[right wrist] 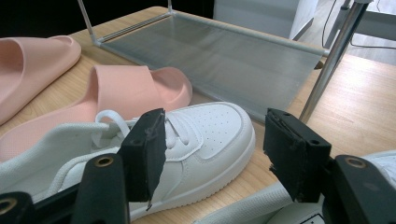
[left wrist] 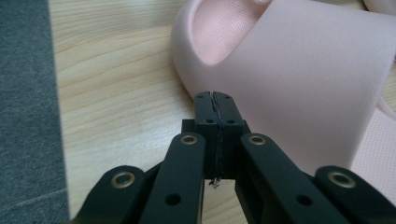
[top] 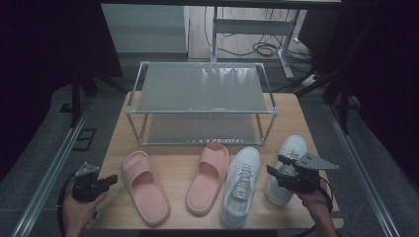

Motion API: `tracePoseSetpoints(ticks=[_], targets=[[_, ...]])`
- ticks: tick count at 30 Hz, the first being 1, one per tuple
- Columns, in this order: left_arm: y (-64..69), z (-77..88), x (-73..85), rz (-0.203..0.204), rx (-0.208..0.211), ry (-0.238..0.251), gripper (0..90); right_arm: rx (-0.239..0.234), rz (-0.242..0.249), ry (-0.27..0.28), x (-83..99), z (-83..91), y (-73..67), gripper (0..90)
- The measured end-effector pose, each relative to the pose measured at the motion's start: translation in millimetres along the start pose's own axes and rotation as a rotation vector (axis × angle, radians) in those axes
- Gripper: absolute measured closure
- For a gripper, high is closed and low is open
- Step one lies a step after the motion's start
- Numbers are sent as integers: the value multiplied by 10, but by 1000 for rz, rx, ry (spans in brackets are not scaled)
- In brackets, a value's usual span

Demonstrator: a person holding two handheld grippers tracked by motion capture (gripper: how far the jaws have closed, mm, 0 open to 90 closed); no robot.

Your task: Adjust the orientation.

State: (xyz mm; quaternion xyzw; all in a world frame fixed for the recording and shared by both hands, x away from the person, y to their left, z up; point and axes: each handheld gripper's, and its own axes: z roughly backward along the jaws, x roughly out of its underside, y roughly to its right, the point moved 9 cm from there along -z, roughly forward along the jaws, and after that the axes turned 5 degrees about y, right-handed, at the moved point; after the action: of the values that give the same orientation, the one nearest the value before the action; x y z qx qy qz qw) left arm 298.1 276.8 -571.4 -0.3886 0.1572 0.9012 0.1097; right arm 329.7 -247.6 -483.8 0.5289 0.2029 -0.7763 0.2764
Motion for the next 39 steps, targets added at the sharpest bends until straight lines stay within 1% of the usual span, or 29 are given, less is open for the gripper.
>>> tracePoseSetpoints(ticks=[3,15,16,21,25,26,27,29,31,32,33,39], targets=[[30,-87,-31,-11,10,-16,900,-2,2,-4,3,-1,-8,396],[71,-230,-130,-17,16,-14,900,3,1,1,2,10,7,396],[82,-250,-145,-24,17,-18,900,3,1,0,1,8,3,396],[128,-322,-196,-29,29,-18,900,1,2,-4,8,0,-1,396],[215,-423,-262,-47,44,-25,900,0,2,-5,14,-6,-2,396],[269,-472,-295,-58,53,-30,900,0,2,-5,14,-6,-1,396],[269,-472,-295,-58,53,-30,900,0,2,-5,14,-6,-1,396],[336,-548,-344,-64,64,-33,900,1,1,-5,16,-6,6,396],[359,-572,-361,-69,66,-32,900,2,1,-6,19,-7,9,396],[418,-614,-390,-74,75,-33,900,1,1,-6,20,-8,8,396],[418,-614,-390,-74,75,-33,900,1,1,-6,20,-8,8,396],[618,-734,-464,-106,105,-32,900,0,2,-9,25,-17,2,396]])
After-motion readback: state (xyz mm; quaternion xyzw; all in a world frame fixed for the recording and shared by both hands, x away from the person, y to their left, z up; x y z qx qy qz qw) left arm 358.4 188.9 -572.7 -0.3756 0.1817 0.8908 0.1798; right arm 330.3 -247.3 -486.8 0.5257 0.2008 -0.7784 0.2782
